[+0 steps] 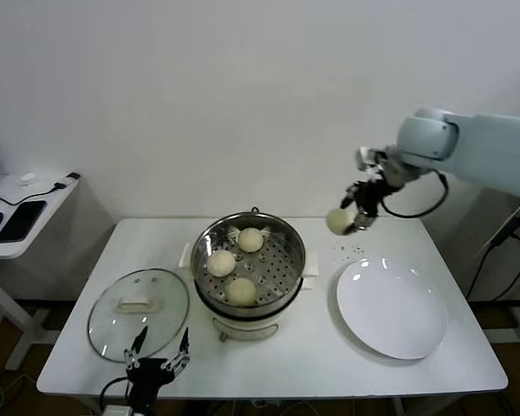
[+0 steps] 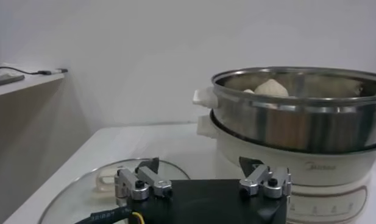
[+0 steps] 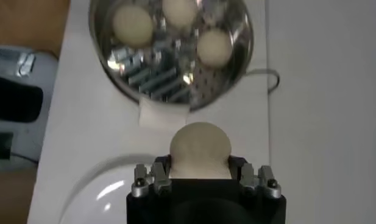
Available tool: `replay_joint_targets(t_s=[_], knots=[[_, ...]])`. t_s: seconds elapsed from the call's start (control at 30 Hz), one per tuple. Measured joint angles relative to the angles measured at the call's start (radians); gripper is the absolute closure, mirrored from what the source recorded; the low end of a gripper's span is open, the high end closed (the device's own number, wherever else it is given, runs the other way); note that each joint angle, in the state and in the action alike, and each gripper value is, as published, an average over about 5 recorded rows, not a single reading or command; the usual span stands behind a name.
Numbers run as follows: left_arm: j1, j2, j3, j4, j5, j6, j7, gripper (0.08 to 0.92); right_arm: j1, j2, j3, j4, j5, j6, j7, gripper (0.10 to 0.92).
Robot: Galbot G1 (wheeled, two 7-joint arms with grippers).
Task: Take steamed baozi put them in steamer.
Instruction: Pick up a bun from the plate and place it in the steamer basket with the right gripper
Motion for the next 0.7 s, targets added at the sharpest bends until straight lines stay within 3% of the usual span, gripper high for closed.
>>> replay_joint_targets(t_s=[0.27,0.7], knots=[[-0.003,0.000,-0.007,0.000,-0.010,-0.001,-0.001,0.177,-0.034,0.169,-0.010,0.003,0.098,-0.064,0.076,0.397],[-0.007,0.001,-0.007,0.011,-0.018,-0.003,-0.002,0.177,-0.194,0.284,-0.025,-0.080,0.094,-0.107,0.170,0.397]])
